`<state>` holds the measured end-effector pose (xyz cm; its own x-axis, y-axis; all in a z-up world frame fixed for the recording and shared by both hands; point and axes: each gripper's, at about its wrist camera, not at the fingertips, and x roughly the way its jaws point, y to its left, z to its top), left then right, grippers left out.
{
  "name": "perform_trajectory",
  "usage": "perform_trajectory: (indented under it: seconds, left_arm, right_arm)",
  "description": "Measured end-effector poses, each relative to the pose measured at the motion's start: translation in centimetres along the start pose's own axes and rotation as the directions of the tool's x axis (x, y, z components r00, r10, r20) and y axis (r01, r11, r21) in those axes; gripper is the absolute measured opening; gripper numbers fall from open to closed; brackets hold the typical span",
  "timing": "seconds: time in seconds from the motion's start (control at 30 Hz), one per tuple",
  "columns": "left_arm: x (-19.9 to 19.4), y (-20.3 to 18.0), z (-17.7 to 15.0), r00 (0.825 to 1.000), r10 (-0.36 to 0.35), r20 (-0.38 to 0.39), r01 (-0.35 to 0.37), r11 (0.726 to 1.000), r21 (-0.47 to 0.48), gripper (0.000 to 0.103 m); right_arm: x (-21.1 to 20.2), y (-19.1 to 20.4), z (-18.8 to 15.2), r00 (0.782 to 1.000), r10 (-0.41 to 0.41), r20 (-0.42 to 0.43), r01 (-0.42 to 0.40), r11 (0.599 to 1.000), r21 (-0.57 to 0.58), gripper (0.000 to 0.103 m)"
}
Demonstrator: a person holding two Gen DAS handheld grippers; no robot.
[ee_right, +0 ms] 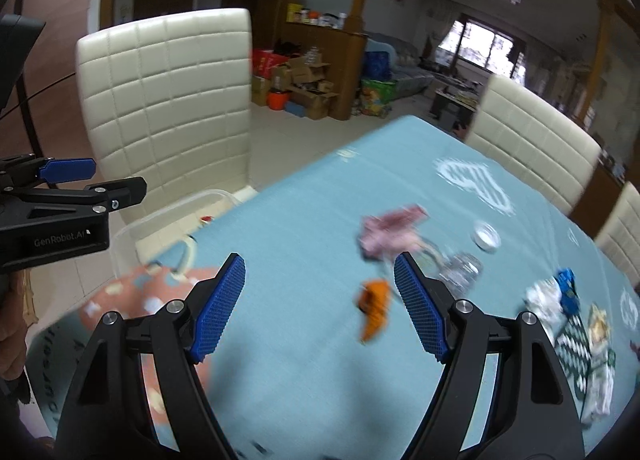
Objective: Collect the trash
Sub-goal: 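Move both tools back over the table toward the tissues and orange wrapper, then grasp the white tissue with the right tool while the left tool grasps the orange wrapper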
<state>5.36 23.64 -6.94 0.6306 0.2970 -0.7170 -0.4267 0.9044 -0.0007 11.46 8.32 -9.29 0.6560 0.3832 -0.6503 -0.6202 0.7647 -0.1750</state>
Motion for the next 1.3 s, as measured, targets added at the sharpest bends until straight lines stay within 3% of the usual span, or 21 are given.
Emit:
perform_trajectory:
  seconds: [0.5,0.67,0.87,1.1,1.17,1.23,1.3]
  left_arm:
    - [0.1,-12.9,-0.7,0.992,-0.113,-0.050,0.121,0.972,0.199,0.071]
    - [1.4,-16.2,-0.9,0.987,-0.135,-0.092,0.153,0.957,0.246,0.071]
    - [3.8,-19.3,-1.3,0.980,-0.130,-0.148,0.168,0.944,0.283,0.071]
    - [6.0,-20.1,-1.8,0.975,-0.127,-0.183,0.177,0.942,0.285,0.071]
    - [6.1,-20.1,-1.8,0.975,-0.128,-0.180,0.177,0.942,0.286,0.072]
    - [6.2,-20.0,-1.7,0.974,-0.135,-0.181,0.183,0.940,0.287,0.071]
    - [6.2,-19.9,-1.7,0.968,-0.166,-0.191,0.216,0.935,0.281,0.056]
  right_arm:
    - [-2.6,-12.9,-6.6,0.988,-0.131,-0.078,0.147,0.957,0.249,0.077]
    - [-2.0,-15.9,-8.6,0.963,-0.236,-0.133,0.265,0.923,0.280,0.077]
    - [-0.6,-19.2,-11.1,0.958,-0.206,-0.200,0.267,0.894,0.359,0.077]
    - [0.9,-21.1,-11.6,0.964,-0.121,-0.237,0.216,0.877,0.430,0.067]
    - [1.1,-20.8,-11.5,0.964,-0.123,-0.237,0.216,0.881,0.422,0.061]
    - [1.1,-20.4,-11.2,0.963,-0.132,-0.233,0.219,0.890,0.400,0.031]
    - [1.2,-19.9,-10.9,0.966,-0.125,-0.225,0.205,0.901,0.382,0.021]
